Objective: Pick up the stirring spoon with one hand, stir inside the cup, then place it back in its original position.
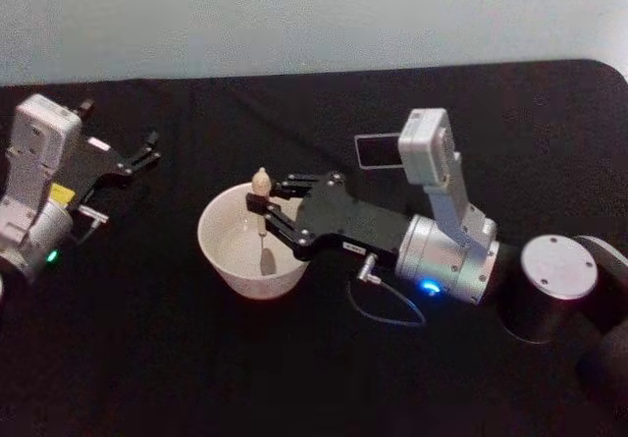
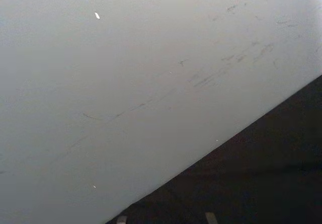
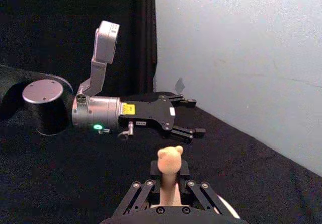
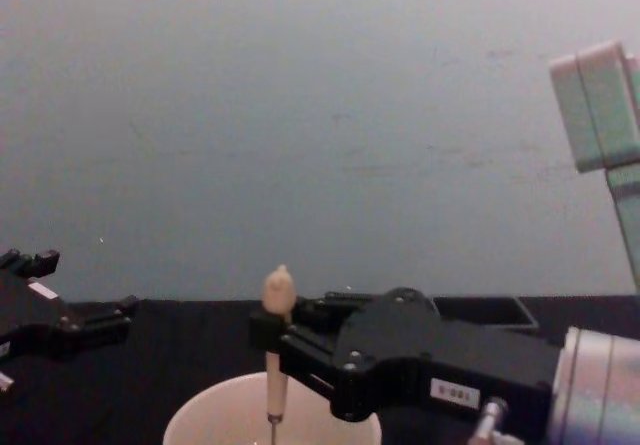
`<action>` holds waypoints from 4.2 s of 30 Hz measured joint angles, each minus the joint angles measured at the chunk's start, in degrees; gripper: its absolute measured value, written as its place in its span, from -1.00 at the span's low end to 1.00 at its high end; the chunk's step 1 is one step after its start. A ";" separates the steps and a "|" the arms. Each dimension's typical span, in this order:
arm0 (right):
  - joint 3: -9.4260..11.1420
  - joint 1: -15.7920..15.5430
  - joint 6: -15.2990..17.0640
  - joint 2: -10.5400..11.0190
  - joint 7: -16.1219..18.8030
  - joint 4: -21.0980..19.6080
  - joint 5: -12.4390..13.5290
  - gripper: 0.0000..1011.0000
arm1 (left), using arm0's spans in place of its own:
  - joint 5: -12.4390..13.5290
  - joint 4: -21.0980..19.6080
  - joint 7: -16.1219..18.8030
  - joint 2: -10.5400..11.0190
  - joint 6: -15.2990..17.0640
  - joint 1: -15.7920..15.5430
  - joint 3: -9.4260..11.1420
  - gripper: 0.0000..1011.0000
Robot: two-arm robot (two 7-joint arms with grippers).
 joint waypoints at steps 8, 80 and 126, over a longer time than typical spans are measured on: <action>-0.77 1.30 -0.14 -1.53 -0.23 1.98 -0.07 -0.58 | 0.00 0.00 0.00 0.00 0.00 0.00 0.00 0.98; 0.36 -1.11 1.73 0.33 -0.61 -1.19 1.44 -0.58 | 0.00 0.00 0.00 0.00 0.00 0.00 0.00 0.98; 2.10 2.85 -0.03 -3.49 -3.89 5.64 -1.35 -0.58 | 0.00 0.00 0.00 0.00 0.00 0.00 0.00 0.98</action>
